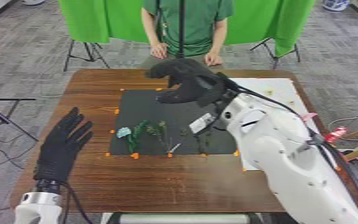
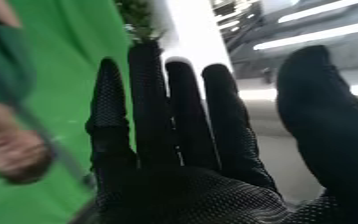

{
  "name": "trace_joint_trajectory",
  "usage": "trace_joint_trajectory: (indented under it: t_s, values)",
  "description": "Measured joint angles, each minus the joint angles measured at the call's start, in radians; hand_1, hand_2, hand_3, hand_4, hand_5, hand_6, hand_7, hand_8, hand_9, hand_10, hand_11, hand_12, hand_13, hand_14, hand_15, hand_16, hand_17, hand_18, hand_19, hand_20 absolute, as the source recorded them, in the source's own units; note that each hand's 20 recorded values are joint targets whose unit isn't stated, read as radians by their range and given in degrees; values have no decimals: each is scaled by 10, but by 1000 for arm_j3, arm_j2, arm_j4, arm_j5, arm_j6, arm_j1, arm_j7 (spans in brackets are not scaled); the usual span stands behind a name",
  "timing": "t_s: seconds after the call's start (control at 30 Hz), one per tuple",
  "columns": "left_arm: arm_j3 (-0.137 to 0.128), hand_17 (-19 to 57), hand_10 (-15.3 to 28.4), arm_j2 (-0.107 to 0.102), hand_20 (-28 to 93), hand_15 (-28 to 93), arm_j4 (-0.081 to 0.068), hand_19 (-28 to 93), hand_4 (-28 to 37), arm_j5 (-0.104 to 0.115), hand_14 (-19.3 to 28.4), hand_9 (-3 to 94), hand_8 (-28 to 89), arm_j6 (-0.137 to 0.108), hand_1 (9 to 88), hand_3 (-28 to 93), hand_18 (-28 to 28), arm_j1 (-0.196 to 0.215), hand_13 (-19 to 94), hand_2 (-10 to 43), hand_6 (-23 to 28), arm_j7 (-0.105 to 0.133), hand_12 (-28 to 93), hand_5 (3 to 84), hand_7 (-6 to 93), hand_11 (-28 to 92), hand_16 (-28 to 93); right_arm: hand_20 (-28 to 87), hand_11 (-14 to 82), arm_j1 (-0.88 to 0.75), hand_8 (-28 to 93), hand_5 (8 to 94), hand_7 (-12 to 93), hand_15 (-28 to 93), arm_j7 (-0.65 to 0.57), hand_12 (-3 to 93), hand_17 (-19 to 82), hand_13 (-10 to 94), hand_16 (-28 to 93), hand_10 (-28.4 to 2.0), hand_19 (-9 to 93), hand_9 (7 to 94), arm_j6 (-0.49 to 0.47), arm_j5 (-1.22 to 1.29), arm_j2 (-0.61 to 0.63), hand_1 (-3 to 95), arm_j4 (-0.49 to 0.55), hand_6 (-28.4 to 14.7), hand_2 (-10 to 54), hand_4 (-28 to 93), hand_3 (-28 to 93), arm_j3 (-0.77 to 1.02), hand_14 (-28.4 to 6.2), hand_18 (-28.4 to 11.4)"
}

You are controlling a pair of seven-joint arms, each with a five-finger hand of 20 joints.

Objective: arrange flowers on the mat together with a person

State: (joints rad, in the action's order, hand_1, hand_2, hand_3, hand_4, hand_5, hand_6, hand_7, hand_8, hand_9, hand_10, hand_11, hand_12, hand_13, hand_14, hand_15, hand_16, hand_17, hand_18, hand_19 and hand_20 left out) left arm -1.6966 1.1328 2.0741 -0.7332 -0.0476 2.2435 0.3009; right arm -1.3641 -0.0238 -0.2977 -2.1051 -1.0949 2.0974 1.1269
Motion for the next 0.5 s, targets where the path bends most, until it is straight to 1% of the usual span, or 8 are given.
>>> trace_joint_trajectory:
  t_s: [0.03, 0.1, 0.13, 0.23, 0.27, 0.33, 0.43, 0.5]
  values:
    - [1, -112, 90, 5, 84, 177, 3, 390, -283, -1, 123, 193, -91, -22, 275, 674, 216, 1, 180, -45, 34, 9, 144, 287, 140, 154, 51, 265, 91, -39, -96, 361, 140, 212, -20, 215, 97, 310, 245, -124, 455, 357, -27, 47, 29, 212, 33, -34, -62, -254, 810, 50, -121, -211]
    - [-4, -113, 90, 20, 82, 172, 4, 387, -283, -5, 122, 191, -91, -30, 275, 671, 215, 1, 176, -45, 33, 11, 143, 285, 139, 153, 50, 261, 87, -129, -93, 357, 122, 188, -51, 214, 95, 312, 253, -125, 441, 358, -97, 146, 79, 201, 81, -41, -69, -255, 805, 161, -120, -215]
    - [-9, -113, 89, 29, 81, 169, 4, 385, -283, -7, 122, 190, -91, -20, 275, 671, 214, 1, 175, -46, 33, 8, 142, 283, 138, 153, 50, 259, 84, -177, -90, 352, 114, 171, -53, 213, 94, 308, 257, -127, 434, 355, -125, 196, 100, 195, 93, -44, -73, -254, 801, 216, -120, -215]
    - [-23, -112, 90, 56, 80, 163, 4, 382, -283, -15, 121, 190, -90, 40, 275, 671, 213, 2, 175, -47, 32, 2, 140, 282, 137, 152, 52, 242, 67, -332, -80, 344, 95, 113, -27, 220, 92, 297, 300, -131, 396, 348, -128, 342, 148, 179, 98, -51, -74, -248, 801, 362, -122, -211]
    - [-24, -112, 89, 63, 81, 162, 4, 381, -283, -18, 121, 190, -90, 58, 275, 670, 213, 2, 174, -49, 32, 1, 140, 282, 137, 151, 52, 239, 65, -387, -80, 343, 94, 105, -10, 219, 90, 294, 302, -132, 390, 347, -100, 388, 157, 177, 99, -52, -75, -248, 803, 406, -122, -209]
    - [-24, -112, 90, 74, 80, 158, 4, 380, -283, -22, 122, 189, -89, 73, 275, 670, 213, 3, 173, -50, 30, 1, 139, 281, 136, 150, 53, 236, 63, -494, -80, 342, 91, 93, 7, 219, 89, 288, 305, -134, 382, 344, 5, 478, 159, 175, 108, -54, -77, -248, 804, 484, -124, -208]
    - [-23, -113, 89, 91, 80, 155, 4, 380, -283, -28, 122, 189, -89, 74, 274, 669, 213, 5, 173, -52, 30, 0, 139, 279, 135, 149, 56, 235, 64, -640, -77, 342, 94, 85, 6, 221, 88, 288, 315, -135, 380, 343, 196, 624, 126, 174, 137, -55, -78, -248, 805, 610, -124, -207]
    - [-23, -113, 89, 101, 80, 155, 4, 380, -283, -32, 122, 189, -88, 74, 275, 667, 213, 5, 173, -52, 30, -2, 140, 279, 135, 148, 58, 241, 68, -708, -76, 343, 100, 88, 4, 223, 85, 289, 324, -136, 387, 344, 262, 725, 77, 175, 148, -55, -79, -248, 808, 700, -124, -208]
